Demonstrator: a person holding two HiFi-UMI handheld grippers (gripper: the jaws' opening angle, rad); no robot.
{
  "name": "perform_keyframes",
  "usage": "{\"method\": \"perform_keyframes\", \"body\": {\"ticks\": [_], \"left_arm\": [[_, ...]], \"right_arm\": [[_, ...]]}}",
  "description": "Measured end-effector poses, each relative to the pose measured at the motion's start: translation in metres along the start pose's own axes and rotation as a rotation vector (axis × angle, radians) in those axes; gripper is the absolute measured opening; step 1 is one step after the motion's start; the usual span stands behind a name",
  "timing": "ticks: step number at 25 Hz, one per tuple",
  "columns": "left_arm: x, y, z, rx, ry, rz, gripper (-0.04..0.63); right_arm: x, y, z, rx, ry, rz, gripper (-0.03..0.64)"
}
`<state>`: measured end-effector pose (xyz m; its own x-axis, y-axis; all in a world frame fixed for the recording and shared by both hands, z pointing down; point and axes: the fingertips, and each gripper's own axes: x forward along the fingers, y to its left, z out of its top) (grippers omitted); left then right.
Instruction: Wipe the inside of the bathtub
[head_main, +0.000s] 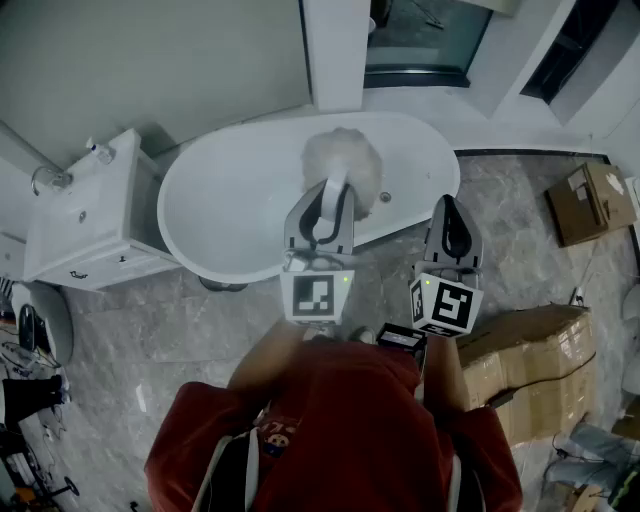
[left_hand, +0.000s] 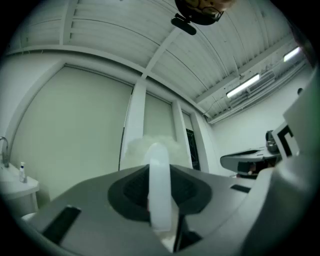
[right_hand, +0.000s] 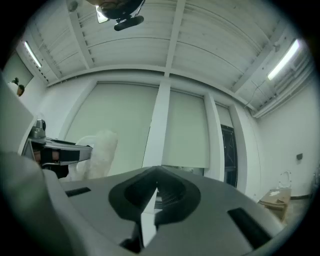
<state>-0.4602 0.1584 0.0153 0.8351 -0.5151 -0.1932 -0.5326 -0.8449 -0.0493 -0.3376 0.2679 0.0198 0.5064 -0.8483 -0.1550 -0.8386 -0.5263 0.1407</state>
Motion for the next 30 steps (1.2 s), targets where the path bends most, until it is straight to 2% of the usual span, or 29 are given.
{"method": "perform_keyframes", "body": {"ticks": [7, 16, 24, 30], "left_arm": [[0.006, -0.021, -0.005, -0.017, 0.005, -0.006, 0.097], [0.024, -0.053, -0.011, -0.002, 0.019, -0.04, 0.097], [0.047, -0.107, -0.015, -0.037, 0.007, -0.093, 0.097], [0.06, -0.149, -0.021, -0.008, 0.001, -0.128, 0.097]], "right_arm": [[-0.004, -0.019, -0.009, -0.002, 0.008, -0.007, 0.011], [-0.005, -0.052, -0.015, 0.031, -0.009, -0.033, 0.011], [-0.019, -0.111, -0.027, 0.041, -0.011, -0.092, 0.011], [-0.033, -0.155, -0.033, 0.051, -0.015, -0.13, 0.011]]}}
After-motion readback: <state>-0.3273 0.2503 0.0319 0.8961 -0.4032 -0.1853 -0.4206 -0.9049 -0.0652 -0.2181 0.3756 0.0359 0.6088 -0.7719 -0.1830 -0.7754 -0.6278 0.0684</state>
